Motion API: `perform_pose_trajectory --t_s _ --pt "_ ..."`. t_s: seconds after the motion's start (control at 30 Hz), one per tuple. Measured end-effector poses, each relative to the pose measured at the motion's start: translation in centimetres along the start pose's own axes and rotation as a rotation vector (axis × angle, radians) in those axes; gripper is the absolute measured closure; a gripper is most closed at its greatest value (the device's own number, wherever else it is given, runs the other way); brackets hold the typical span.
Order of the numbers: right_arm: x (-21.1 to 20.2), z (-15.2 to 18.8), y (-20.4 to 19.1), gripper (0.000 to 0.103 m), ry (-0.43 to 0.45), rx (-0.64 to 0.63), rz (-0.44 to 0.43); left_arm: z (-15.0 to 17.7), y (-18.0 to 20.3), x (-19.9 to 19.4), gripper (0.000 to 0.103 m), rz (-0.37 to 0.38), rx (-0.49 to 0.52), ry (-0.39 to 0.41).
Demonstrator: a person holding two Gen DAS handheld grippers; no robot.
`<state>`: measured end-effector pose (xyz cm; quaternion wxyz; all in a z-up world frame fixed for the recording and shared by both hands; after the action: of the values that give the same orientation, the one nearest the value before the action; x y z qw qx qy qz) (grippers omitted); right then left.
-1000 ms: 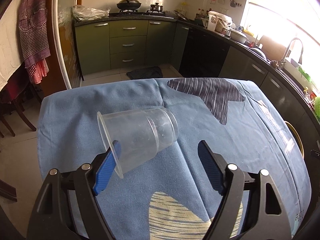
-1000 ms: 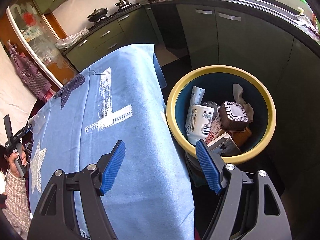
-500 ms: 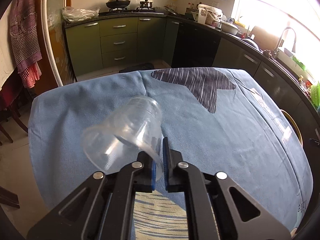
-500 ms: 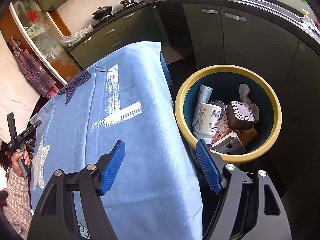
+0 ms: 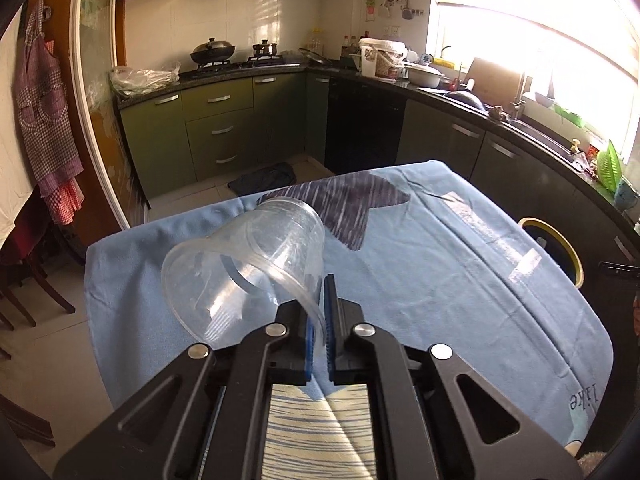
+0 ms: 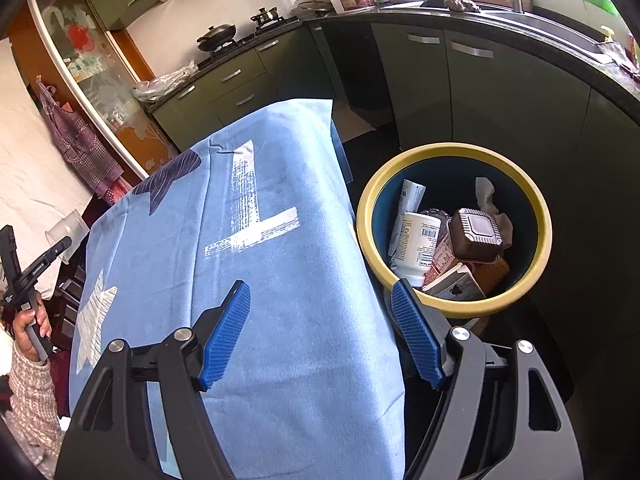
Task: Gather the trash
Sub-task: 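Carry the clear cup over the bin and open the left tool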
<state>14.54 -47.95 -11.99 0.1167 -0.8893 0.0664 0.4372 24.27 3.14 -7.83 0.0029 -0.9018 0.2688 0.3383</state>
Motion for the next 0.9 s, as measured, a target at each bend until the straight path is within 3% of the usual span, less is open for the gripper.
perform_pose_trajectory --t_s 0.2,0.37,0.53,0.7,0.9 --pt "-2.6 1.7 2.8 0.03 0.065 0.032 0.045 -1.4 9.3 -1.7 0.098 0.102 0.134 -0.02" --pt "-4.3 3.9 7.3 0.03 0.098 0.078 0.116 -2.2 19.0 1.6 0.098 0.25 0.263 -0.093" --pt "-6.1 6.0 12.2 0.029 0.134 0.123 0.196 -4.0 27.8 7.0 0.098 0.388 0.34 -0.137" --pt "-6.7 7.7 16.5 0.026 0.15 0.197 0.204 -6.1 34.2 15.3 0.098 0.502 0.302 -0.217" --pt "-5.4 9.3 19.8 0.026 0.11 0.256 0.183 -6.8 40.0 25.9 0.098 0.512 0.289 -0.326"
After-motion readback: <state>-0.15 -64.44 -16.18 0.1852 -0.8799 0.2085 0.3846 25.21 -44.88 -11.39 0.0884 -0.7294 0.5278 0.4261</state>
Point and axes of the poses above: each gripper's, at about its wrist camera, not at the fingertips, and x roughly the way its jaws point, y to its right, z to its underside, the point moved 1 cm from there along x, roughly the way its jaws point, and after that the axes turned 14 degrees about z, right-handed, at the moved point
